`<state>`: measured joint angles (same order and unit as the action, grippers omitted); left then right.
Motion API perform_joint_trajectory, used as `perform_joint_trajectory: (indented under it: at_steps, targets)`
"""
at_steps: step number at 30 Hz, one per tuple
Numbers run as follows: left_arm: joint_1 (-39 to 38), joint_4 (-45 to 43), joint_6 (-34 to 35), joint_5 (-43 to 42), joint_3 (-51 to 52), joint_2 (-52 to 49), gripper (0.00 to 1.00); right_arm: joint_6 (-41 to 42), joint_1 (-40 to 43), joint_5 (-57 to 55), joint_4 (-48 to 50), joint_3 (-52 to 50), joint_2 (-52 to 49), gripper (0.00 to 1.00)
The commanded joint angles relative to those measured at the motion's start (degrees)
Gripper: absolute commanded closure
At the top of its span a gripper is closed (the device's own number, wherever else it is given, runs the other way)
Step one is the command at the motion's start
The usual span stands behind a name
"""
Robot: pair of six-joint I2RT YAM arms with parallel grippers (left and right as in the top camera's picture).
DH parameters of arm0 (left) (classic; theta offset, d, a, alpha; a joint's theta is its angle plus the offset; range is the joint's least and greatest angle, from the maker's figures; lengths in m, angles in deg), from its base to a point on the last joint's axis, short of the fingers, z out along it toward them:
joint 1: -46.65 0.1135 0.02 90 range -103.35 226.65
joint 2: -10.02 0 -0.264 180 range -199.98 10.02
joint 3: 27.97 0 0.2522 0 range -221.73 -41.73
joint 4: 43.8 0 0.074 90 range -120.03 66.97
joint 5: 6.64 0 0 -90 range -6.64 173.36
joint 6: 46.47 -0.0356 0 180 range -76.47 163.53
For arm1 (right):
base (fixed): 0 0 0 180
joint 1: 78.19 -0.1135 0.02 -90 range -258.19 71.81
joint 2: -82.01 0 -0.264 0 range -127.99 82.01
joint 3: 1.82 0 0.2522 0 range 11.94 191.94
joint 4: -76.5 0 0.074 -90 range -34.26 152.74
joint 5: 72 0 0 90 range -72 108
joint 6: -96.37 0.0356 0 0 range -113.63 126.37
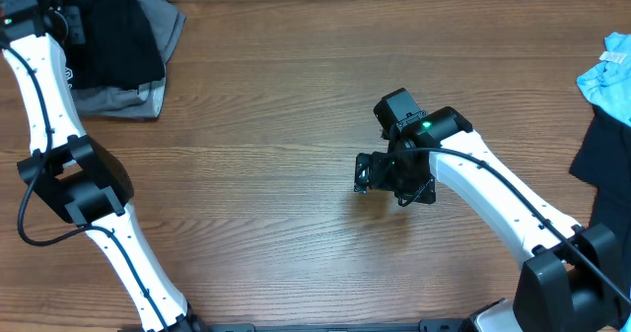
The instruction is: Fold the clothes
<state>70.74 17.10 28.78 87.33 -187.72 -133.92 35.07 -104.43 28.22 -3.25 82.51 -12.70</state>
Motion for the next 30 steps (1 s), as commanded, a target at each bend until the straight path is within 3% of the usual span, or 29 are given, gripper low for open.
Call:
perform_joint_trajectory:
  at_steps: [1, 5, 6, 9, 11, 12, 16, 19, 20, 24, 25, 30]
  targets:
    - [0.85, -2.73, 0.55, 0.24, -0.61, 0.79, 0.96, 0.72, 0.24, -0.31, -0.15, 0.70, 0.20, 0.00]
    - [0.85, -4.46, 0.61, 0.24, -0.33, 0.79, 0.89, 1.11, 0.24, -0.31, -0.37, 0.70, 0.20, 0.00]
    - [0.85, -4.48, 0.63, 0.22, -0.22, 0.76, 0.83, 1.11, 0.24, -0.31, -0.35, 0.70, 0.20, 0.00]
    - [0.85, -5.81, 0.59, 0.28, 2.21, 0.76, 0.18, 1.14, 0.24, -0.26, -0.48, 0.70, 0.20, 0.00]
    - [0.85, -6.27, 0.66, 1.16, 3.45, 0.76, 0.14, 1.11, 0.24, -0.17, -0.59, 0.70, 0.20, 0.00]
    - [0.85, -6.16, 1.84, 2.82, 3.45, 0.76, 0.06, 1.11, 0.24, -0.11, -0.68, 0.68, 0.20, 0.00]
    - [0.50, -6.14, 6.99, 2.86, 3.32, 2.36, 0.09, 1.11, 0.24, -0.13, -1.42, 0.70, 0.20, 0.00]
    - [-0.85, -5.84, 7.80, -2.75, 3.32, 4.37, 0.19, 1.09, 0.24, -0.13, -1.46, 0.70, 0.20, 0.00]
    - [-1.29, -5.81, 8.24, -4.26, 3.32, 4.74, 0.24, 1.09, 0.24, -0.13, -1.44, 0.70, 0.20, 0.00]
    - [-4.33, -5.79, 15.43, -6.97, 3.37, 4.76, 0.63, 1.11, 0.22, -0.11, -1.46, 0.70, 0.20, 0.00]
    - [-5.35, -5.90, 17.00, -6.97, 3.37, 4.35, 0.68, 1.11, 0.22, -0.11, -1.66, 0.70, 0.20, 0.00]
    - [-8.48, -7.13, 17.31, -4.70, 3.39, 1.31, 0.73, 1.09, 0.22, -0.15, -2.38, 0.68, 0.20, 0.00]
